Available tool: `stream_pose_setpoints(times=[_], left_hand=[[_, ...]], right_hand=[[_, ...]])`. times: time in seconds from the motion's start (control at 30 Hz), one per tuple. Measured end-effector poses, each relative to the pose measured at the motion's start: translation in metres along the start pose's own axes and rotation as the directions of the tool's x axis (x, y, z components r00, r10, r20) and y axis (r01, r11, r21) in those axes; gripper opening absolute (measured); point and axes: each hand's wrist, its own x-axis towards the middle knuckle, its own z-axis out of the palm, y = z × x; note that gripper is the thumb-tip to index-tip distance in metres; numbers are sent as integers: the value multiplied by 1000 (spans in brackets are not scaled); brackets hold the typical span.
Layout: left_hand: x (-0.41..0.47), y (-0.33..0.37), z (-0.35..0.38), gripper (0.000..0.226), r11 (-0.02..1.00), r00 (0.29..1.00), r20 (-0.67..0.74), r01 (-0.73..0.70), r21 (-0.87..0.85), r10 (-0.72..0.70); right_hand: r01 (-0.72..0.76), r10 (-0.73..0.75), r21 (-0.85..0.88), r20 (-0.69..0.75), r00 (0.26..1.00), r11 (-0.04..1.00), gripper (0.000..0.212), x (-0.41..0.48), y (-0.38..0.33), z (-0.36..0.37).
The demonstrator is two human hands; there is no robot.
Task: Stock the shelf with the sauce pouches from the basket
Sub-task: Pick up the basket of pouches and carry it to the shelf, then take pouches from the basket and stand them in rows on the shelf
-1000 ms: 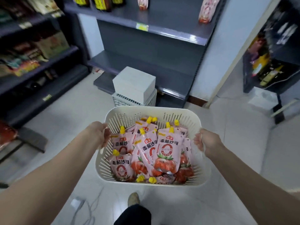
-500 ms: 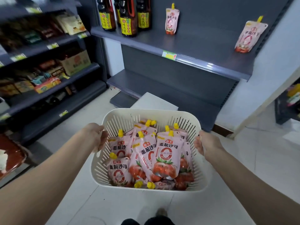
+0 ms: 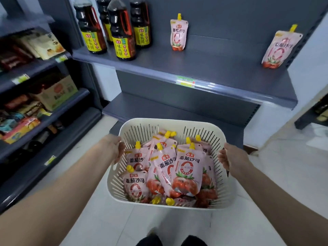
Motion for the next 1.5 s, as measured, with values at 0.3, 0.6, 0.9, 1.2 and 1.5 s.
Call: stream_pose_setpoints(times=[0.3,0.6,0.9,1.2,1.5], left_hand=[[49,81,66,36,998,997,76,-13,64,8],[110,135,119,35,990,993,114,-4,144,-12],[155,189,157,44,924,977,210,-37,380,-47],[184,209,171,36,891,959,274,-64,449,-69],[197,215,170,25,827,945,325,-150,541,-41]], right_hand=[[-13,17,53,-75,997,998,31,58,-44,35],[-48,71,136,-173,982,990,31,100,-65,69],[-79,142,209,-306,942,975,31,107,-72,109],[-95,184,261,-344,921,961,30,118,-64,133],[-82,-44,-256,-451,891,963,26,120,-69,135]])
